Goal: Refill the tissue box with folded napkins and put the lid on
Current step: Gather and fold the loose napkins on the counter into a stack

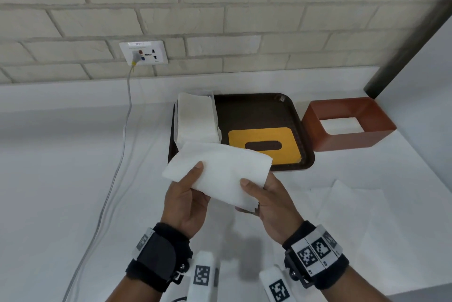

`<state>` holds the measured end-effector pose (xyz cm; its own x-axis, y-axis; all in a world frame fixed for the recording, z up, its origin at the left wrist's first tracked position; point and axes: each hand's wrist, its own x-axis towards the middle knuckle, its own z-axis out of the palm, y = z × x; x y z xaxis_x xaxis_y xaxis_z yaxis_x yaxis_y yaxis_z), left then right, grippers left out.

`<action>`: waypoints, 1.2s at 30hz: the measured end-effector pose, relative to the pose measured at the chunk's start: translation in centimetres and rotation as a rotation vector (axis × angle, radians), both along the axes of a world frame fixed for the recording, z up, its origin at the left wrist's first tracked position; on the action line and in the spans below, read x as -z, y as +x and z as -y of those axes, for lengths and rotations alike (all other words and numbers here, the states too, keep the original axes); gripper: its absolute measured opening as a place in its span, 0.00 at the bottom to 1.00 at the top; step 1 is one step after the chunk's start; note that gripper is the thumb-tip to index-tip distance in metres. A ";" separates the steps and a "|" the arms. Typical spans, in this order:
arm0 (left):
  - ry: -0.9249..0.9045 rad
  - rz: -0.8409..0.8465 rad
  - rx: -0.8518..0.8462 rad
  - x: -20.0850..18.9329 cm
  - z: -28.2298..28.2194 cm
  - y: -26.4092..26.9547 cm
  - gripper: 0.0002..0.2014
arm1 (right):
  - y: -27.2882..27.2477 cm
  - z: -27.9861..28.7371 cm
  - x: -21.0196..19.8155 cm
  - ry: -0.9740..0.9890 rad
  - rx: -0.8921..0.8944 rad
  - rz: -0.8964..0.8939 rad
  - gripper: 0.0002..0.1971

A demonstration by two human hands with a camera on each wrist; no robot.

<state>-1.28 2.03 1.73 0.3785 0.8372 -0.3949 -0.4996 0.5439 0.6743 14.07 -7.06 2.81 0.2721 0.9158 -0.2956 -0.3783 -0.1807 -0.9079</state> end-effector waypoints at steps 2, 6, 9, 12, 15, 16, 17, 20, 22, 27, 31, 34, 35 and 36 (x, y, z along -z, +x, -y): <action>-0.005 -0.014 -0.017 0.1 -0.6 -0.7 0.22 | 1.2 0.5 -0.2 -0.021 -0.013 0.045 0.20; 0.097 -0.139 0.069 0.1 -1.1 -1.1 0.18 | 3.4 1.7 -0.6 -0.091 0.013 0.096 0.18; 0.201 -0.283 0.165 0.0 -1.0 -0.7 0.13 | 5.1 2.4 -0.9 -0.143 0.031 0.157 0.16; 0.326 -0.418 0.272 -0.7 -1.0 0.4 0.12 | 7.3 3.1 -1.6 -0.159 0.048 0.242 0.16; 0.416 -0.526 0.409 -1.9 -0.9 2.6 0.15 | 9.8 3.6 -2.7 -0.162 0.079 0.337 0.16; 0.433 -0.546 0.445 -2.4 -0.9 3.6 0.16 | 10.8 3.7 -3.1 -0.164 0.094 0.366 0.16; 0.458 -0.567 0.474 -2.8 -1.0 4.7 0.15 | 12.0 3.8 -3.5 -0.169 0.113 0.400 0.16; 0.571 -0.641 0.517 -4.4 -1.3 8.1 0.12 | 15.4 4.1 -4.8 -0.177 0.184 0.518 0.18; 0.607 -0.672 0.522 -5.6 -1.5 10.8 0.11 | 17.6 4.4 -5.5 -0.169 0.239 0.563 0.17; 0.744 -0.746 0.489 -7.6 -2.6 17.0 0.21 | 23.3 4.3 -6.9 -0.191 0.332 0.815 0.19; 0.878 -0.785 0.471 -8.4 -2.9 21.8 0.25 | 27.2 3.7 -7.1 -0.243 0.398 1.092 0.22; 1.018 -0.889 0.498 -8.4 -2.8 25.5 0.07 | 29.8 3.2 -6.8 -0.322 0.410 1.237 0.25; 1.041 -0.918 0.516 -8.4 -2.8 26.7 0.03 | 30.7 2.9 -6.7 -0.356 0.414 1.244 0.25; 1.059 -0.956 0.538 -8.3 -2.9 27.9 0.05 | 31.5 2.7 -6.5 -0.385 0.419 1.240 0.24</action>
